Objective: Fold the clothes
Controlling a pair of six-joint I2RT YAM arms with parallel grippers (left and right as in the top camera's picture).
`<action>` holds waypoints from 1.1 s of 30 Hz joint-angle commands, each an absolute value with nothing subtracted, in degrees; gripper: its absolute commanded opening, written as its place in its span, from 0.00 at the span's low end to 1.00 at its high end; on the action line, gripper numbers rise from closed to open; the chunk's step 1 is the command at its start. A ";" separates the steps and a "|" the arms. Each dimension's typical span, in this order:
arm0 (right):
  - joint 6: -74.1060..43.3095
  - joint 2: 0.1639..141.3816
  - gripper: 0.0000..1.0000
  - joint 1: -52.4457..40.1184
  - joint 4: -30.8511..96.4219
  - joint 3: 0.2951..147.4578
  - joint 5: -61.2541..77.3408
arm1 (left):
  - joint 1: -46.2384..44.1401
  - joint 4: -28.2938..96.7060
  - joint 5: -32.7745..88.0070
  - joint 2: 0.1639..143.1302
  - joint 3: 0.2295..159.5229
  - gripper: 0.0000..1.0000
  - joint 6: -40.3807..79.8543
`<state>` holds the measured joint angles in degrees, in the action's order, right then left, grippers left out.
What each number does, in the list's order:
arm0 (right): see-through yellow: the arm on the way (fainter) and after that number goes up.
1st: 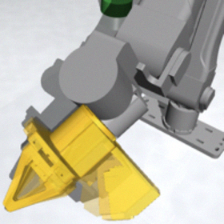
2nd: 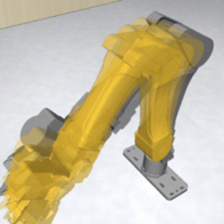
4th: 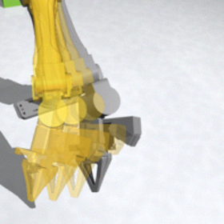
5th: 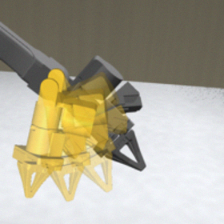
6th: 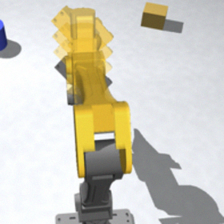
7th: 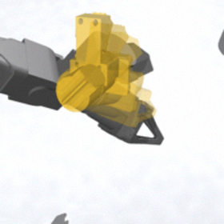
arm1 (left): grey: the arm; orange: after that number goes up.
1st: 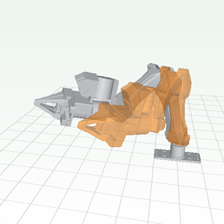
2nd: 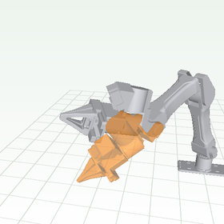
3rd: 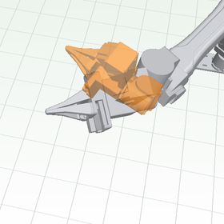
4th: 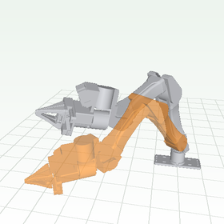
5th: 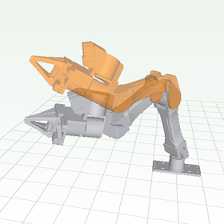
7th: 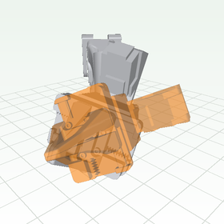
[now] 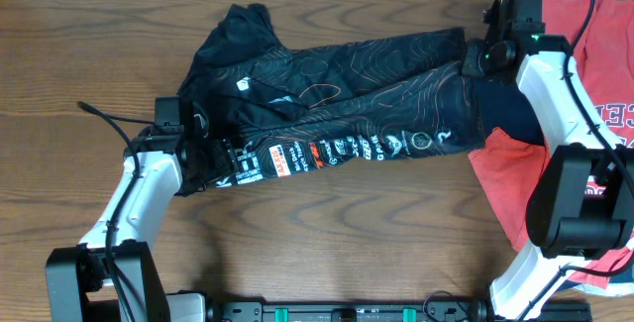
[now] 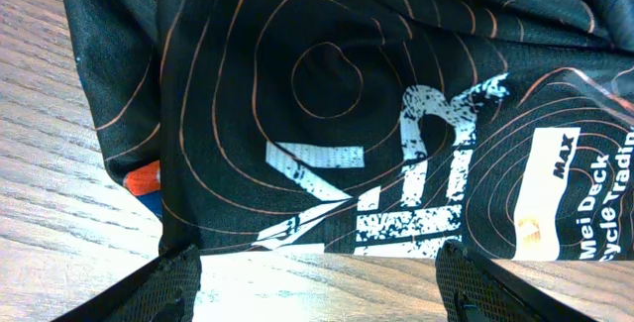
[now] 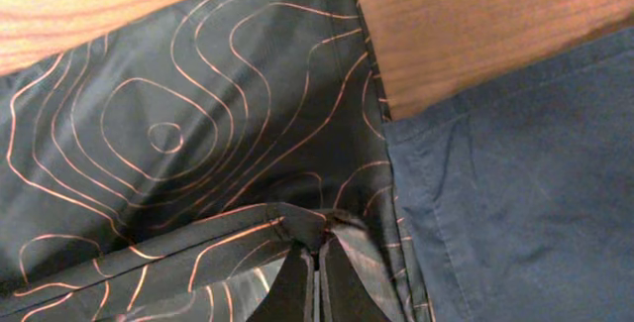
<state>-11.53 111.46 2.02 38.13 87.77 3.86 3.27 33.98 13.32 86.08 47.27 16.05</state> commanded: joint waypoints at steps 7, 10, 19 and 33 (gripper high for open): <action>-12.88 110.74 0.01 2.20 36.45 88.29 -1.17 | 3.42 34.04 12.75 86.50 46.76 0.77 15.09; -12.82 110.74 0.01 2.24 36.18 88.29 -2.15 | 3.42 33.93 12.53 86.50 46.76 0.78 15.07; -12.82 110.74 0.51 2.11 38.22 88.29 -1.54 | 3.42 34.22 9.78 86.48 46.76 0.89 15.09; -11.73 110.74 0.44 0.73 50.43 84.58 -0.62 | 3.42 30.65 3.44 86.50 45.71 0.98 15.33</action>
<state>-12.38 111.46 1.19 50.28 86.28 -0.82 3.27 31.51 5.96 86.08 47.05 15.20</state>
